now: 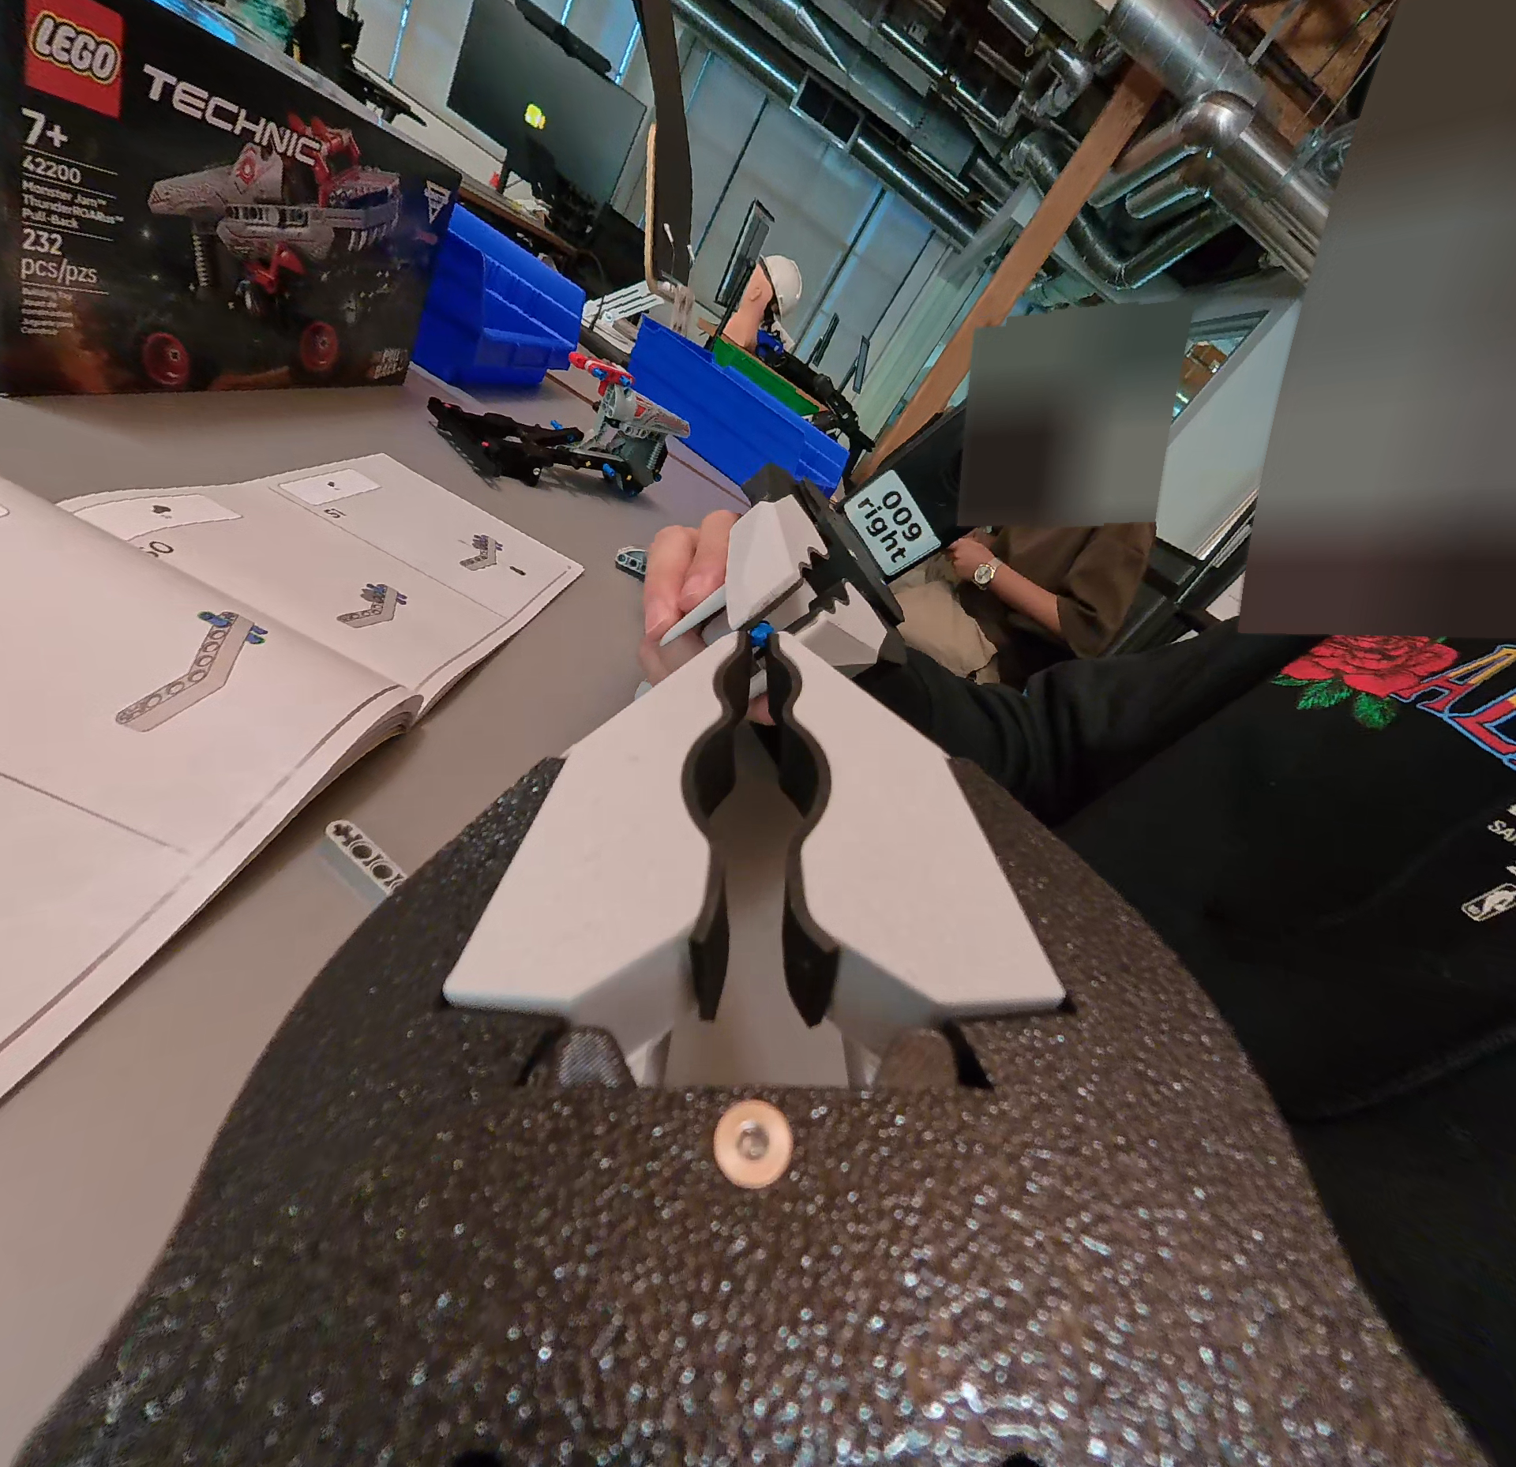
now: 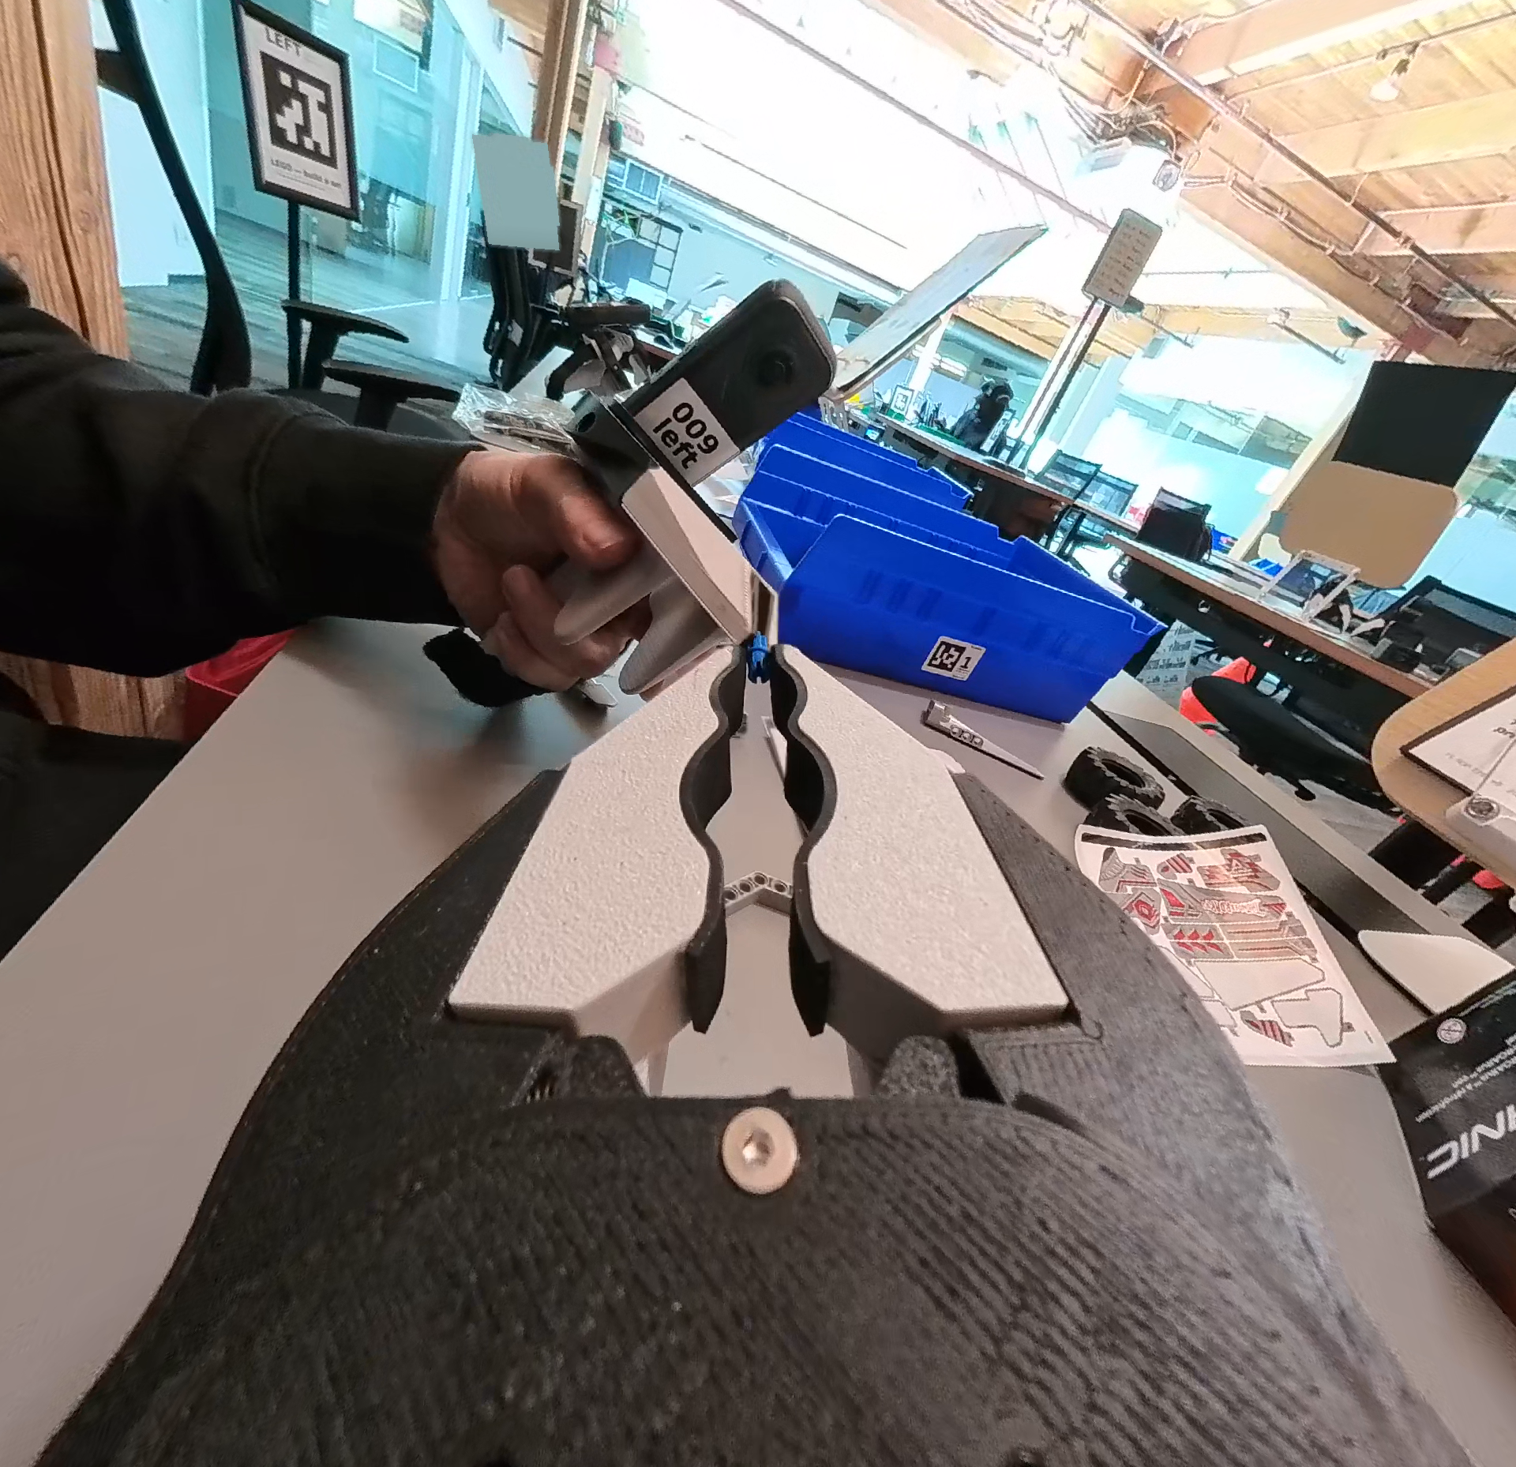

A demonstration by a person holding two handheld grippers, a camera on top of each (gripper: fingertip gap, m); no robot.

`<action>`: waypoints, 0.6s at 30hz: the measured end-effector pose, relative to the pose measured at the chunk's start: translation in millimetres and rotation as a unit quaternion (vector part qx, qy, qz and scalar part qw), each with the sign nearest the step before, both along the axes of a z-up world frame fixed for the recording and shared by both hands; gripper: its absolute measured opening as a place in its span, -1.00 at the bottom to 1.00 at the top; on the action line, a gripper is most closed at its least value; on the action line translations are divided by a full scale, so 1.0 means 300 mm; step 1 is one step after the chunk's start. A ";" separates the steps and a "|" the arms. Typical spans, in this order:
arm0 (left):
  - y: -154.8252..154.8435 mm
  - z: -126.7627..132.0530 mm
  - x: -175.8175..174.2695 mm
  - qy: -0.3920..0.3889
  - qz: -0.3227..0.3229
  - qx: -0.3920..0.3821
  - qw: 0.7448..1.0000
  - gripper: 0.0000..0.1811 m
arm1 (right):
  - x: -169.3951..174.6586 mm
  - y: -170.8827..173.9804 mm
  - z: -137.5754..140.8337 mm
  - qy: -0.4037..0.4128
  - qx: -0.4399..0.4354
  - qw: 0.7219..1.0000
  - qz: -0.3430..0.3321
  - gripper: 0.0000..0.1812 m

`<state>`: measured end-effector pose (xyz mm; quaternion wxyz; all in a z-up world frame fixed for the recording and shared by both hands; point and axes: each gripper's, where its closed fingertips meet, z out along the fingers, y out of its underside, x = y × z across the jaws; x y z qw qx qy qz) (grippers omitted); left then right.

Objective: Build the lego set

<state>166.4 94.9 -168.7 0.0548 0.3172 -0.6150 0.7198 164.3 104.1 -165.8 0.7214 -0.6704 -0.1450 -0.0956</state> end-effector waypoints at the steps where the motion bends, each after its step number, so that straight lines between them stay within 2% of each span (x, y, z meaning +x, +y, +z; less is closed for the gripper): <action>1: 0.000 0.000 0.000 0.000 0.000 0.000 1.000 -0.98 | 0.000 0.000 0.000 -0.005 0.001 1.000 -0.002 -0.95; 11: 0.006 0.003 -0.001 0.002 0.000 -0.005 1.000 -0.98 | 0.000 -0.002 0.002 -0.004 0.004 1.000 -0.002 -0.96; 18: 0.008 0.004 0.011 -0.015 0.021 0.010 1.000 -0.98 | 0.015 0.000 -0.003 0.030 -0.023 0.999 -0.001 -0.96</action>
